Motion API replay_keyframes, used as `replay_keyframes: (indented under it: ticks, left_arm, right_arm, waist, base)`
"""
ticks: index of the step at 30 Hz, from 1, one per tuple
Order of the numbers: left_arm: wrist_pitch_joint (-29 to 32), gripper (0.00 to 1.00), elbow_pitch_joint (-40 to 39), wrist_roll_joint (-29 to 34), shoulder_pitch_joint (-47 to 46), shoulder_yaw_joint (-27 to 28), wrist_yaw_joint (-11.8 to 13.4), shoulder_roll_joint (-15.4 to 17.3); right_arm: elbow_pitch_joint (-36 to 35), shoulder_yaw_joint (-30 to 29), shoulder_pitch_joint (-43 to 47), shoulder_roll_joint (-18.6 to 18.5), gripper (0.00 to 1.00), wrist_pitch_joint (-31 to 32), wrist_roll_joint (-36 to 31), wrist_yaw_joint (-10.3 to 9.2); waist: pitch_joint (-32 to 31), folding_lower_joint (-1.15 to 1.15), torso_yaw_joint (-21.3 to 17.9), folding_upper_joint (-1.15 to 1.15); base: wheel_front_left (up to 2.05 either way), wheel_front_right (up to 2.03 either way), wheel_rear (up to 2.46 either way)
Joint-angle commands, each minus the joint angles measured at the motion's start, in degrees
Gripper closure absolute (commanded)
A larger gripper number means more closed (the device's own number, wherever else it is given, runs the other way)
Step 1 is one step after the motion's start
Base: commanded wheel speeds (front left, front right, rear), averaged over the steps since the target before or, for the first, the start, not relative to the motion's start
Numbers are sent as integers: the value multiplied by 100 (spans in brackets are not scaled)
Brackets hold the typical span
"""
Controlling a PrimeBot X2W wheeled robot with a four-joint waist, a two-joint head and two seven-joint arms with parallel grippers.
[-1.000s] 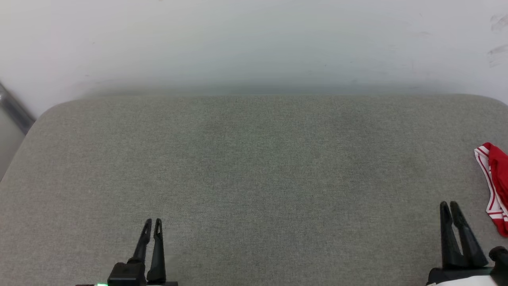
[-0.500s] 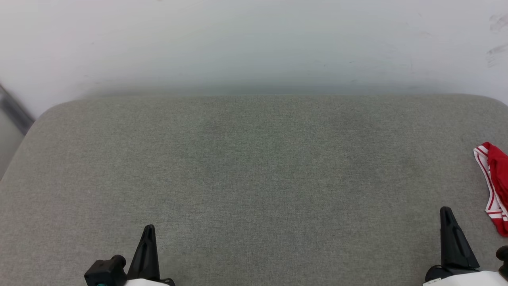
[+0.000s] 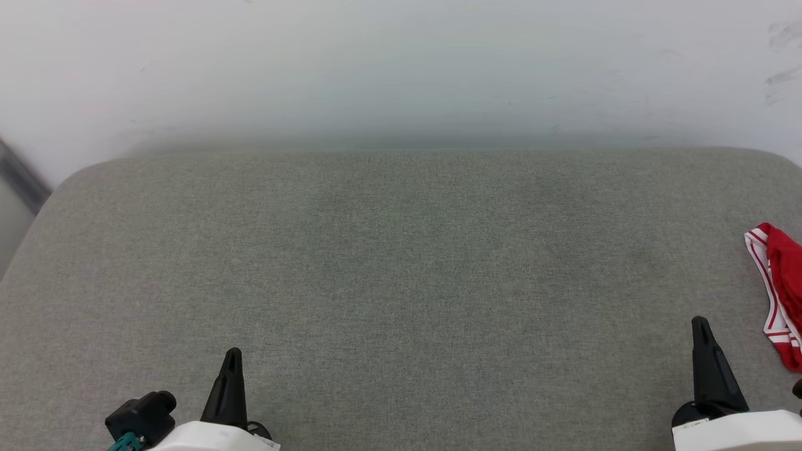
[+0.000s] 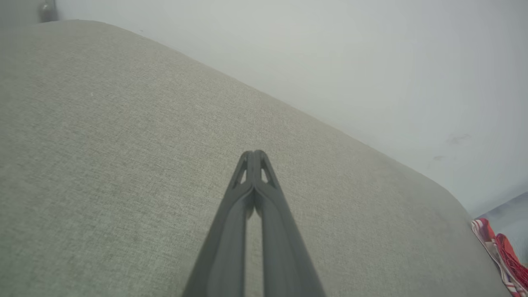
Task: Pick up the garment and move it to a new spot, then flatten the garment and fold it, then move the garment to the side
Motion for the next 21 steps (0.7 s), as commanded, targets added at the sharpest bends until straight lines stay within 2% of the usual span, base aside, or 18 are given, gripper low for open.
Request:
replay_keyframes:
  ticks: [1, 21]
  left_arm:
    - [49, 100, -22, -276, -160, 31, -44, 37]
    - [399, 100, 226, -2018, -447, 185, -281, 72]
  right_arm:
    - [-23, 13, -174, -64, 100, 47, 275, -1]
    - [266, 47, -459, -84, 100, 428, 1905, -1]
  waist:
    - [0, 0, -3, 0]
    - [-2, 0, -46, 0]
  base:
    - [0, 0, 0]
    - [0, 0, 0]
